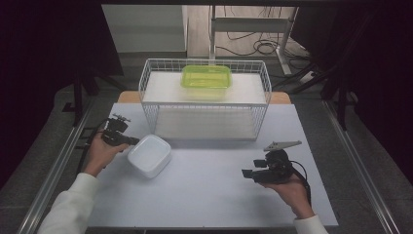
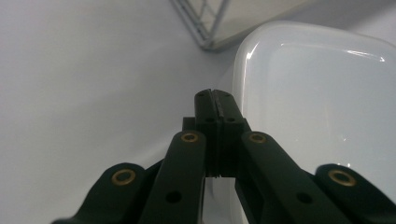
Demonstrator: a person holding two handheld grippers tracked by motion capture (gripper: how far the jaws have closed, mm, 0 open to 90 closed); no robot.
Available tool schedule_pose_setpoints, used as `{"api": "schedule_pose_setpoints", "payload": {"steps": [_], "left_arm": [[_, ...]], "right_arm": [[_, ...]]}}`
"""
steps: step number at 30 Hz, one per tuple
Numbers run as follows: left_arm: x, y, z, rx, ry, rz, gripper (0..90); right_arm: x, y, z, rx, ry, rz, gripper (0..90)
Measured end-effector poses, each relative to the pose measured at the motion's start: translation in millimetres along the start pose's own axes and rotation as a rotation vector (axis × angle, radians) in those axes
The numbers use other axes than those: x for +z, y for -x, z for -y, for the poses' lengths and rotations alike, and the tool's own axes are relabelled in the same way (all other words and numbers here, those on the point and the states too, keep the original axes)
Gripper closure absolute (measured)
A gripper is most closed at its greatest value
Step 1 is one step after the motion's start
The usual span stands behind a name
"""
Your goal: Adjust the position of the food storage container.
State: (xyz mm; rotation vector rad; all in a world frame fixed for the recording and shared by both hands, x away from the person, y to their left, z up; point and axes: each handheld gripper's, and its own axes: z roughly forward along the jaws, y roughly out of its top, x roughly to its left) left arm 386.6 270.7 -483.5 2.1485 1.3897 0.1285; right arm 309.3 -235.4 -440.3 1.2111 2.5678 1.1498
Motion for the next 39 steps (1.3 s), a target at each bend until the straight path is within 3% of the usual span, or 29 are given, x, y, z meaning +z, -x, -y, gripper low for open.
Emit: {"api": "schedule_pose_setpoints", "payload": {"steps": [7, 31, 32, 34, 39], "left_arm": [[7.4, 13.6, -4.1, 0.029, 0.005, 0.043, 89.9], [38.2, 90.5, -24.1, 0.153, -0.015, 0.150, 90.0], [40.1, 94.8, -24.9, 0.139, -0.006, 0.153, 90.0], [42.4, 100.1, -27.4, 0.159, -0.014, 0.159, 90.0], [49.9, 112.8, -31.9, 0.159, -0.008, 0.191, 90.0]], "right_arm": [[0.4, 0.4, 0.0, 0.003, -0.004, 0.000, 32.5], [1.1, -0.1, -0.4, 0.000, -0.002, -0.002, 32.5], [1.3, -0.1, -0.4, 0.000, -0.004, -0.001, 32.5], [1.3, -0.1, -0.4, 0.000, -0.006, -0.001, 32.5], [1.3, 0.1, -0.3, 0.001, -0.006, -0.002, 32.5]]}}
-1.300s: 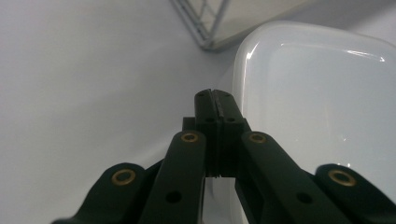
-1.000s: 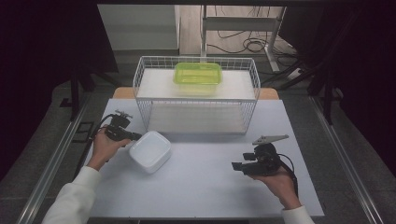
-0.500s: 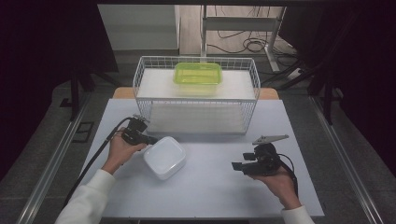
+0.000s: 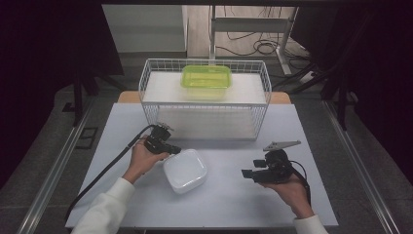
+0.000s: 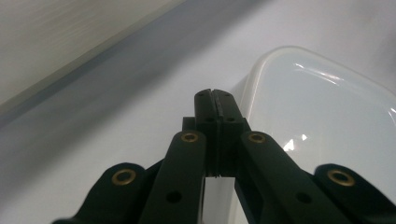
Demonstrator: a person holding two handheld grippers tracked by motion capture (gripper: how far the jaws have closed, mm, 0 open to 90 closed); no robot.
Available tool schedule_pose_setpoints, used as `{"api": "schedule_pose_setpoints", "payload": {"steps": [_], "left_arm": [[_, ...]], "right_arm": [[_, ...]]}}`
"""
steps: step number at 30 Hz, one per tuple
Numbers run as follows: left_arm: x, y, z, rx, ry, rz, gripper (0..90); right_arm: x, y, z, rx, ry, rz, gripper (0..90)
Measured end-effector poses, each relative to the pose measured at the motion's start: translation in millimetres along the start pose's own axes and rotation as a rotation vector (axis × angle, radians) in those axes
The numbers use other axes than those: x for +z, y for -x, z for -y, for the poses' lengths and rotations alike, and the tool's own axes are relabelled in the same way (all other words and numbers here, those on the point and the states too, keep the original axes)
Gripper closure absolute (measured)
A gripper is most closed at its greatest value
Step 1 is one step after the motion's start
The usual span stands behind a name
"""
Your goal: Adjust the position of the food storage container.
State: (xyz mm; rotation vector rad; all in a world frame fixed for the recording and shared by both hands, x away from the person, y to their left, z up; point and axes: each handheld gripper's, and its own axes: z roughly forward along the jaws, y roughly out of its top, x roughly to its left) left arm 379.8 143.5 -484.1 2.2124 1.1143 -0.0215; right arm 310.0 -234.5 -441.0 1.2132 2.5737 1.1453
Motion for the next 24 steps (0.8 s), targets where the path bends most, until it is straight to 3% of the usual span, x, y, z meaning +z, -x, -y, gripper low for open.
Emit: {"api": "schedule_pose_setpoints", "payload": {"steps": [3, 5, 12, 15, 20, 24], "left_arm": [[5.5, 5.0, -3.5, 0.017, -0.008, 0.030, 90.0], [8.3, 9.6, -5.7, 0.011, -0.010, 0.031, 90.0], [21.3, 24.1, -13.7, 0.046, -0.023, 0.052, 90.0], [25.2, 29.2, -15.6, 0.065, -0.036, 0.042, 90.0], [23.3, 28.0, -16.7, 0.059, -0.024, 0.055, 90.0], [10.6, 25.3, -18.3, 0.074, -0.008, 0.027, 90.0]], "right_arm": [[0.0, 0.5, 0.0, 0.001, 0.000, 0.000, 32.5], [0.1, 0.5, 0.1, 0.003, -0.002, -0.001, 32.5], [1.8, 2.6, 1.0, 0.003, -0.006, 0.000, 32.5], [1.0, 2.8, 1.1, 0.006, -0.006, -0.001, 32.4], [0.4, 3.4, 1.3, 0.007, -0.004, -0.001, 32.5], [0.6, 4.1, 1.5, 0.009, -0.005, -0.001, 32.5]]}}
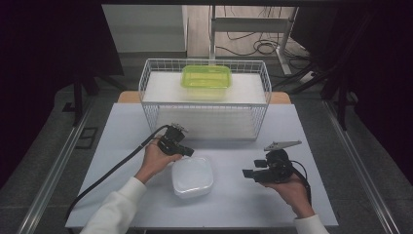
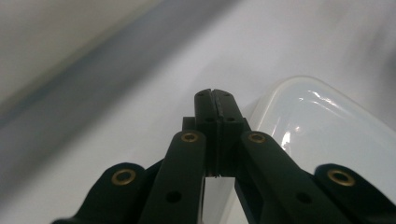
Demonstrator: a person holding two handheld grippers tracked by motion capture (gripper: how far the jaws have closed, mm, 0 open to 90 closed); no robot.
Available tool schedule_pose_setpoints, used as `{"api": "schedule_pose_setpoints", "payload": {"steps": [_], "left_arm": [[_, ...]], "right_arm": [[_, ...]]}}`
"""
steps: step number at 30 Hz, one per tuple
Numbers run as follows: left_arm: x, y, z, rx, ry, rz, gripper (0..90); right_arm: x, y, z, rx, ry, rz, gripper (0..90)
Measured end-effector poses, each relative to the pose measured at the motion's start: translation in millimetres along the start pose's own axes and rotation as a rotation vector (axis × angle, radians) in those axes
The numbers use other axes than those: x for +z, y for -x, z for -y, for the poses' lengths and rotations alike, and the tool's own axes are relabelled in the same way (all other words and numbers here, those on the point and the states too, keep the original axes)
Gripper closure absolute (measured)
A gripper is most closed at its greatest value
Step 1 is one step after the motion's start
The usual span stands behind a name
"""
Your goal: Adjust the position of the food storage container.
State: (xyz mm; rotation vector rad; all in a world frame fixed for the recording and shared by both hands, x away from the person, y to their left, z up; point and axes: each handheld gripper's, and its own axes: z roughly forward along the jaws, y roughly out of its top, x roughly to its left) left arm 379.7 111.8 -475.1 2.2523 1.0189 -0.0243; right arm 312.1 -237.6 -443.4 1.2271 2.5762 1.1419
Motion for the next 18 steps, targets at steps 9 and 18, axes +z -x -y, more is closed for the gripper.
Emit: {"api": "schedule_pose_setpoints", "payload": {"steps": [9, 18], "left_arm": [[-49.9, 2.9, 19.8, 0.016, 0.046, -0.061, 90.0], [-77.7, 50.5, 62.8, 0.115, 0.055, -0.002, 90.0]], "right_arm": [[0.1, -0.8, 0.5, -0.002, 0.002, -0.003, 32.5], [2.5, -2.5, 0.2, -0.006, -0.006, -0.004, 32.5]]}}
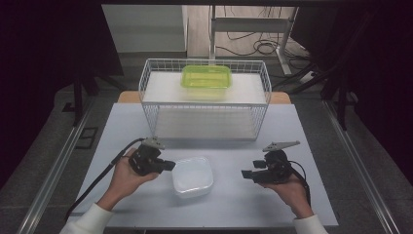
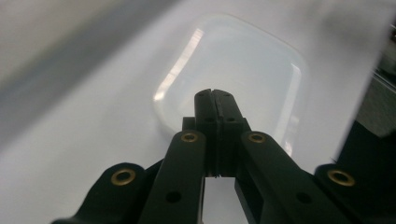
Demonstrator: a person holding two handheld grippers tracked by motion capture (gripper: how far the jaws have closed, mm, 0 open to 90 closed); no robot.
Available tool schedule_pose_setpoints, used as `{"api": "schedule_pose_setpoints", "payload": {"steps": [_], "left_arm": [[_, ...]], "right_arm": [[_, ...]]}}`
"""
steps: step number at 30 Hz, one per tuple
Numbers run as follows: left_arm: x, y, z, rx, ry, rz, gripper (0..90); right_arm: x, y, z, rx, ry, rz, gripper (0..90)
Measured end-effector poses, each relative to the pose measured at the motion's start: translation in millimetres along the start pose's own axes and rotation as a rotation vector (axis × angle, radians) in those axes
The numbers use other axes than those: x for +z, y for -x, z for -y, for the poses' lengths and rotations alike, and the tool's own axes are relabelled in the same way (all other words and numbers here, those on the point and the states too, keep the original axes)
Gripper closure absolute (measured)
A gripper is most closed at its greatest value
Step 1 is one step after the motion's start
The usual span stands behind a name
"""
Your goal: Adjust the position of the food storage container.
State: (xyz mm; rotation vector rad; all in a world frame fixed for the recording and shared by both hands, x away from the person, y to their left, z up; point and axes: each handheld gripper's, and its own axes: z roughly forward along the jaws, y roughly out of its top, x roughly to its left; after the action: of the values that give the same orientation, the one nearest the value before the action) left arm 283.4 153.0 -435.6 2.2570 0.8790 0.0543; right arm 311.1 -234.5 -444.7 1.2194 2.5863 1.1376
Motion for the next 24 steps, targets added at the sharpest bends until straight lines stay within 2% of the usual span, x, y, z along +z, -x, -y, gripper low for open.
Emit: {"api": "schedule_pose_setpoints", "payload": {"steps": [6, 9, 15, 17, 24], "left_arm": [[10.8, 37.1, 15.2, 0.041, -0.037, 0.088, 90.0], [19.7, 48.2, 21.6, 0.064, -0.073, 0.088, 90.0], [37.5, 55.9, 28.8, 0.091, -0.144, 0.097, 90.0], [44.5, 57.4, 30.9, 0.102, -0.165, 0.085, 90.0], [52.8, 52.9, 30.1, 0.072, -0.155, 0.067, 90.0]], "right_arm": [[1.4, -3.1, -0.6, -0.004, -0.002, -0.004, 32.5], [1.8, -2.3, -0.2, -0.003, -0.003, -0.004, 32.5], [2.0, -2.1, 0.2, -0.002, -0.005, -0.005, 32.5], [1.5, -1.5, 0.1, -0.001, -0.005, -0.003, 32.5], [1.3, -0.7, 0.5, 0.001, -0.005, -0.001, 32.5]]}}
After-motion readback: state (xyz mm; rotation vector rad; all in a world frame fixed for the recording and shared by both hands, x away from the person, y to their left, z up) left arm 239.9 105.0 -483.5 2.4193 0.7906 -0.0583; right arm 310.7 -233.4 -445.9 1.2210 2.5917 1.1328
